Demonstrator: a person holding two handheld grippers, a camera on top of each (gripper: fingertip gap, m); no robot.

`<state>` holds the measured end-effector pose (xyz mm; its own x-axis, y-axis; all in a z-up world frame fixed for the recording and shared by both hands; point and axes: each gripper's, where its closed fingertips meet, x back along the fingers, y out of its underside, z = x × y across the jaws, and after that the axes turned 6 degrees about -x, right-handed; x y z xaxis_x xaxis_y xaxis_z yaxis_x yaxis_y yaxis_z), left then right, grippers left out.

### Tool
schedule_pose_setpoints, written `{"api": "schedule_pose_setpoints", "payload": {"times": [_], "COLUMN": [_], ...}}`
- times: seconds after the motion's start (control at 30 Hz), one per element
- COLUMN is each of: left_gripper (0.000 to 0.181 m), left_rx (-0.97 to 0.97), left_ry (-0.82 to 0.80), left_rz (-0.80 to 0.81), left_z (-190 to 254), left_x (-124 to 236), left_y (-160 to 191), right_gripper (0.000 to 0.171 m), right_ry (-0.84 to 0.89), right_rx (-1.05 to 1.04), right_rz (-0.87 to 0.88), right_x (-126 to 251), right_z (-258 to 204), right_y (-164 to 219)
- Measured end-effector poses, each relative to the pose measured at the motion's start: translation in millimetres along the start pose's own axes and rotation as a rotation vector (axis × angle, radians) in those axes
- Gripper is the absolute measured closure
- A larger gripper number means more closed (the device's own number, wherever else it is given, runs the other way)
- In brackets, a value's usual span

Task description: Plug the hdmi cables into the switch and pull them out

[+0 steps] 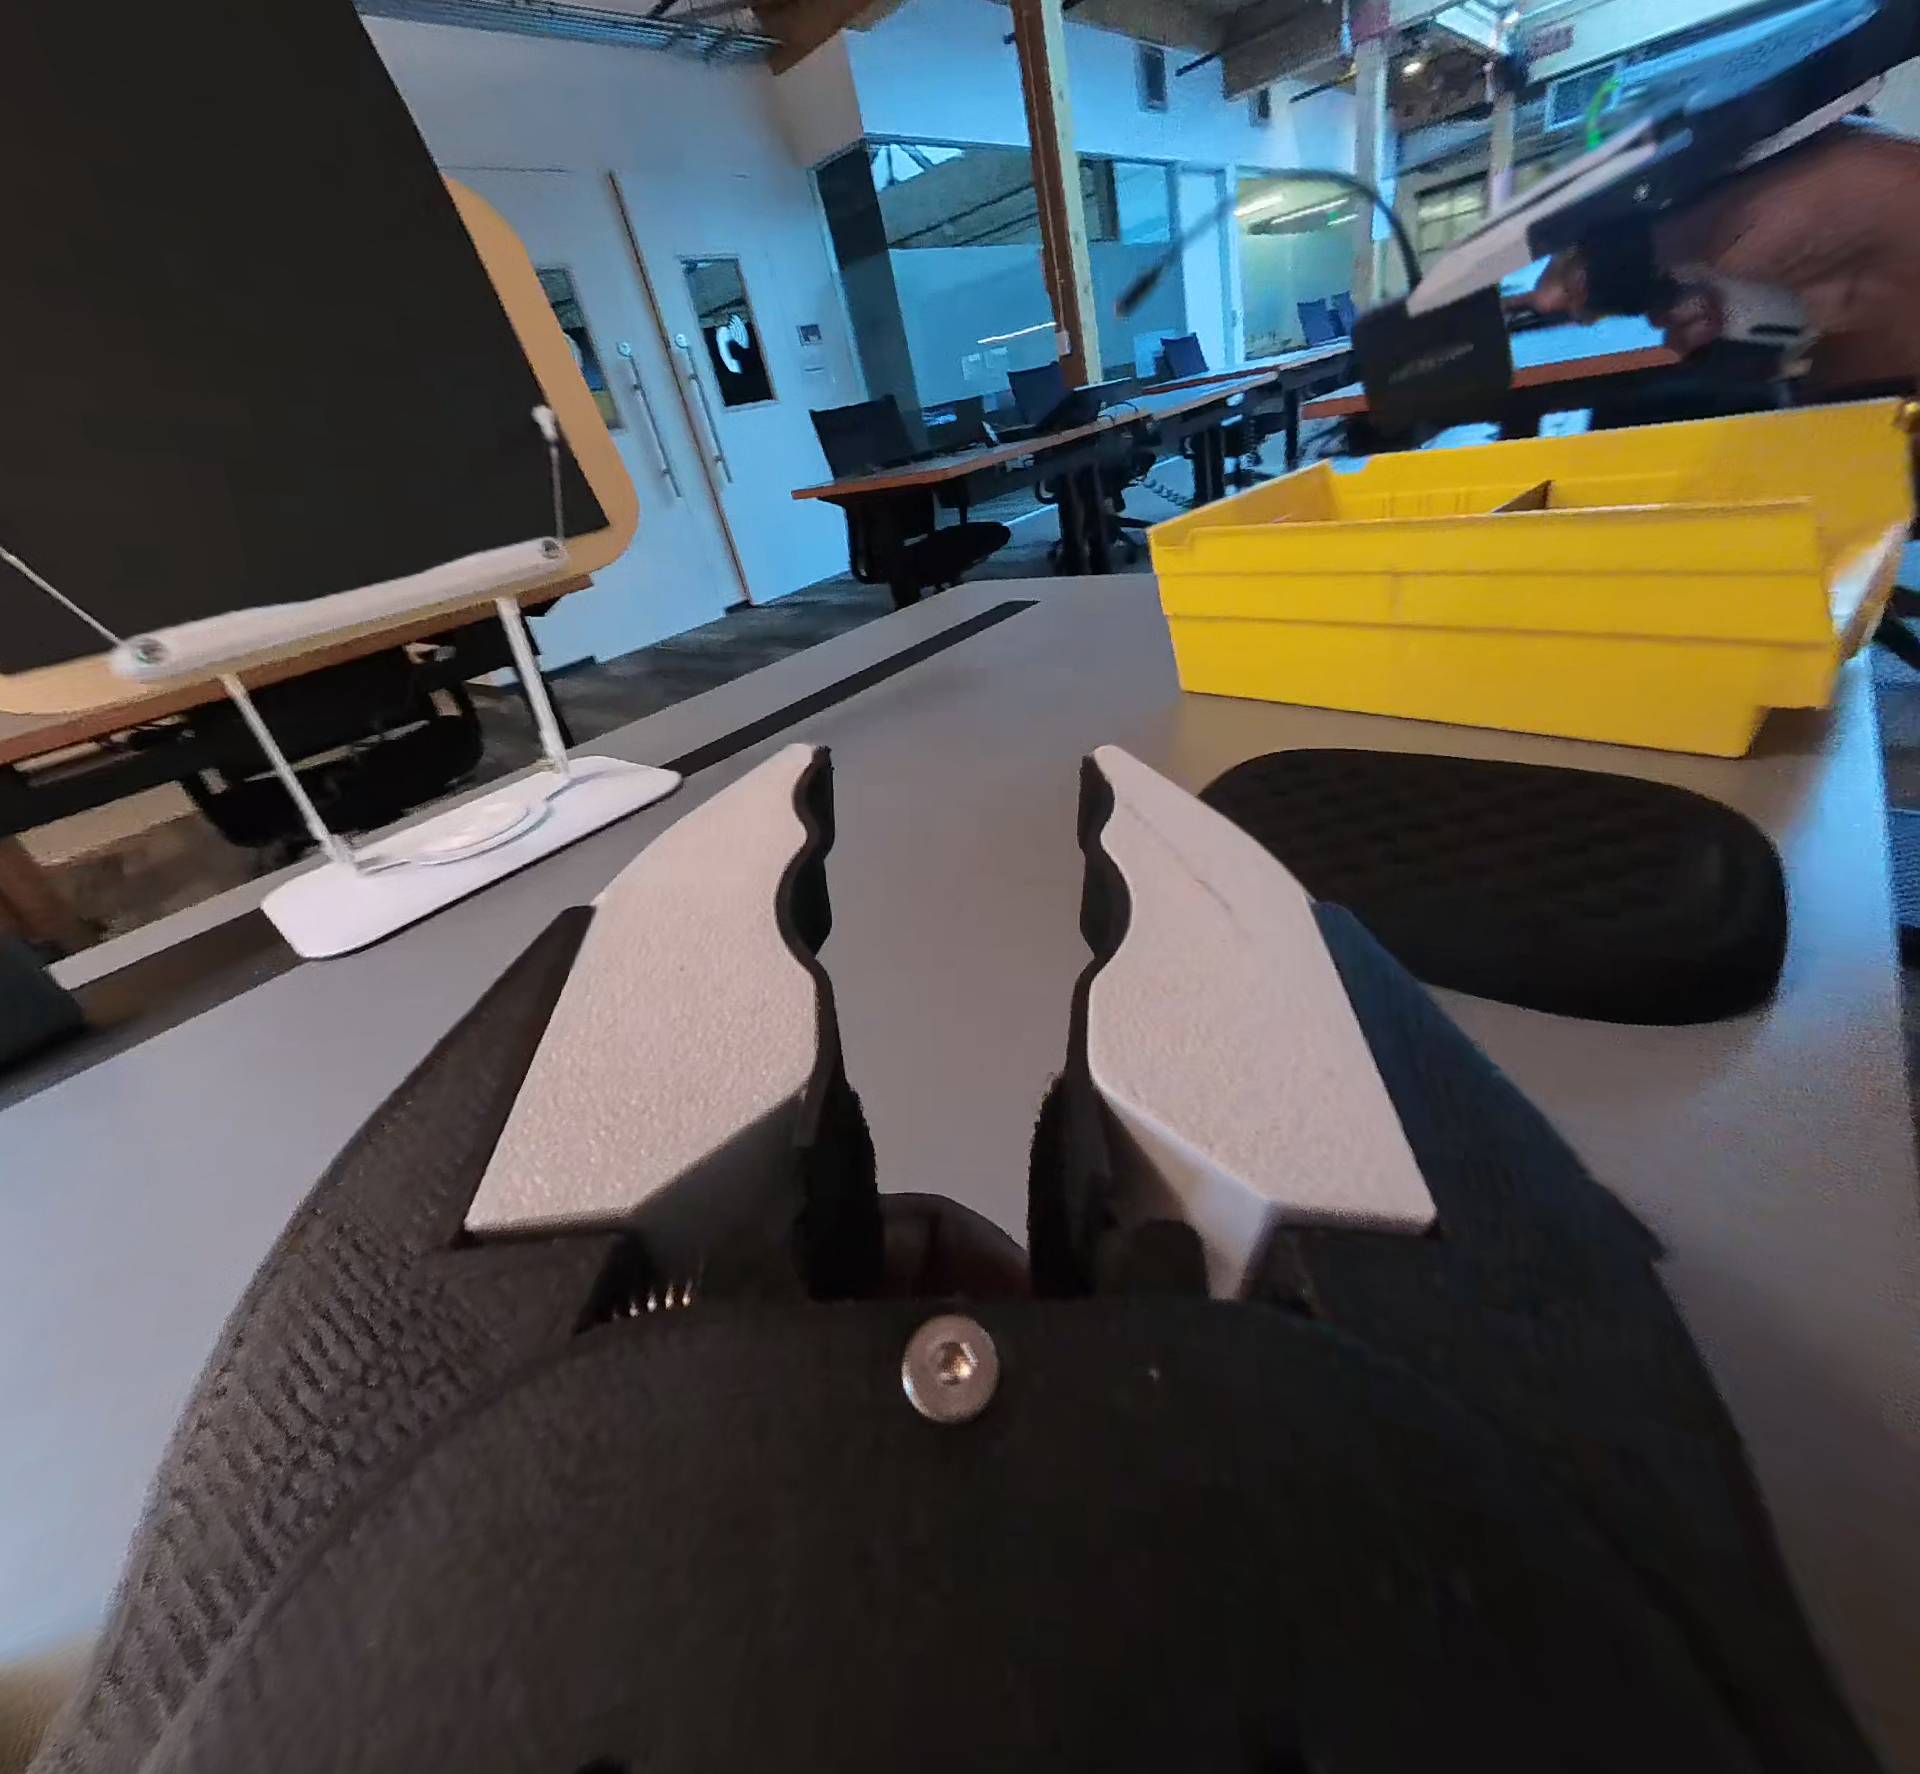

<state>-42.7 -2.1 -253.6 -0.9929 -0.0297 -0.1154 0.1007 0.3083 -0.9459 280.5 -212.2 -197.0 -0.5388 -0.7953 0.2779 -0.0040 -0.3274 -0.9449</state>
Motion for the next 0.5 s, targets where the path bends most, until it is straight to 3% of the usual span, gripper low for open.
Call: {"api": "schedule_pose_setpoints", "payload": {"times": [0.13, 0.27, 0.5], "left_gripper": [0.139, 0.141, 0.143], "left_rx": [-0.082, -0.116, -0.052], "left_ry": [-0.083, -0.120, -0.130], "left_rz": [0.074, 0.151, 0.160], "left_z": [-5.4, -7.3, -16.0], "left_x": [4.5, 7.0, 4.3], "left_y": [-8.6, -14.6, -12.1], "right_gripper": [0.157, 0.157, 0.145], "right_ry": [-0.073, -0.071, -0.006], "right_rx": [0.004, 0.015, -0.002], "right_rz": [-0.156, -0.247, -0.057], "right_x": [-40.0, -51.8, -24.6], "right_z": [3.4, 1.4, 12.3], "right_y": [43.7, 70.9, 35.2]}}
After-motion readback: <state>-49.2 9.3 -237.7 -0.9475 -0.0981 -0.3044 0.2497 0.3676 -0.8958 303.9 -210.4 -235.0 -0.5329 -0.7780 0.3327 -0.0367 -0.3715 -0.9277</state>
